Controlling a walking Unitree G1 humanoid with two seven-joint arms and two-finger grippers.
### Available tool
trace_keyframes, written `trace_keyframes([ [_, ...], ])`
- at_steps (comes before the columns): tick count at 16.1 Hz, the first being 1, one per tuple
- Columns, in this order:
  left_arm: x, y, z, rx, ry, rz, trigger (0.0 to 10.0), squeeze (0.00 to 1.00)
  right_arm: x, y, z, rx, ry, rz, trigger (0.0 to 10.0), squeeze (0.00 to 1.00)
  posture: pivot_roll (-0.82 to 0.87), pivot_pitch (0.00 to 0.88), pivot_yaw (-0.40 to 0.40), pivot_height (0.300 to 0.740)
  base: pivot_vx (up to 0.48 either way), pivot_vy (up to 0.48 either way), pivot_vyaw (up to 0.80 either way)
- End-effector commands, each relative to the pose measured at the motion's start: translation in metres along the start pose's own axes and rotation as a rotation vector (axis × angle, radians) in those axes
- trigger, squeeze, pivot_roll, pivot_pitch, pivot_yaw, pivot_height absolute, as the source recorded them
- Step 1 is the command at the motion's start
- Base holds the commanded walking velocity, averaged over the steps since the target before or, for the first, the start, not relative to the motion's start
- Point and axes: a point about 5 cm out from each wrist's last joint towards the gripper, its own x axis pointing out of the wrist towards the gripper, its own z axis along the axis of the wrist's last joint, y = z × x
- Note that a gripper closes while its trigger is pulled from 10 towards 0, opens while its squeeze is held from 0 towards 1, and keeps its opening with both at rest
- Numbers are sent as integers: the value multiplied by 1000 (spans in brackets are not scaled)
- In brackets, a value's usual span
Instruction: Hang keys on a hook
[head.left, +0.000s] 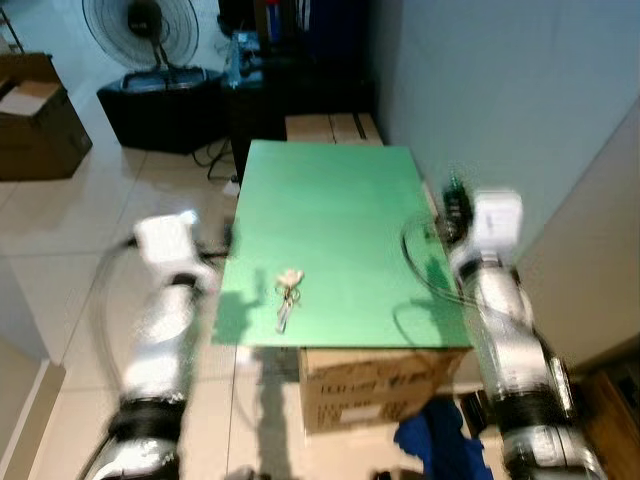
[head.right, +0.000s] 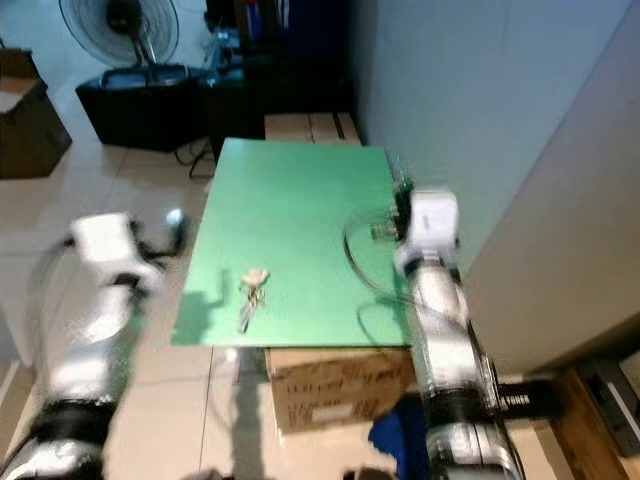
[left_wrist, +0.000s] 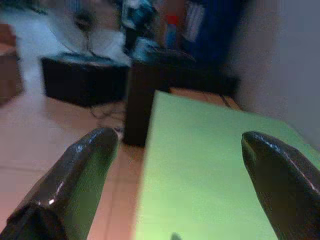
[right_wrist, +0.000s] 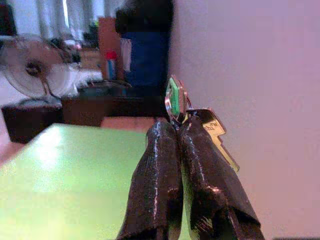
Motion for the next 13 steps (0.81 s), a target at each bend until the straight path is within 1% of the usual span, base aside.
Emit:
trace_keyframes([
  [1,-9,11,0,-2,-14,28,10000,0,-8,-10,-3,-22,-17,-37,0,0,-42,0,-1,740,0,0,0],
  [2,-22,16,-5,8,-19,43,10000,0,-20,-13,-18,-33,37,-67,0,0,-39,0,5,740,0,0,0],
  [3,-41,10,-19,0,26,30,10000,0,-28,-8,-29,-21,84,-72,0,0,-50,0,23,740,0,0,0],
  [4,-39,3,-20,-1,33,9,10000,0,-24,-4,-27,-19,79,-51,0,0,-51,0,24,740,0,0,0],
  [5,-34,-6,-18,-5,34,-20,10000,0,-18,4,-23,-9,65,-12,0,0,-51,0,29,740,0,0,0],
  [6,-31,-9,-17,-14,35,-27,10000,0,-17,7,-21,-5,58,2,0,0,-51,0,31,740,0,0,0],
  [7,-24,-11,-16,-18,50,-32,10000,0,-12,12,-18,-4,55,21,0,0,-55,0,33,740,0,0,0],
  [8,-19,-10,-17,-13,75,-38,10000,0,-9,16,-20,-8,70,34,0,0,-58,0,36,740,0,0,0],
  [9,-18,-8,-20,-22,100,-40,10000,0,-10,19,-23,-7,82,39,0,0,-65,0,39,740,0,0,0],
  [10,-18,-9,-22,-4,114,-53,10000,0,-10,21,-23,-9,84,60,0,0,-73,0,44,740,0,0,0],
  [11,-16,-11,-22,-26,122,-67,10000,0,-9,23,-22,-14,81,83,0,0,-80,0,45,740,0,0,0],
  [13,-11,-11,-28,-25,145,-55,10000,0,-5,23,-18,-25,78,117,0,0,-107,0,33,740,0,0,0],
])
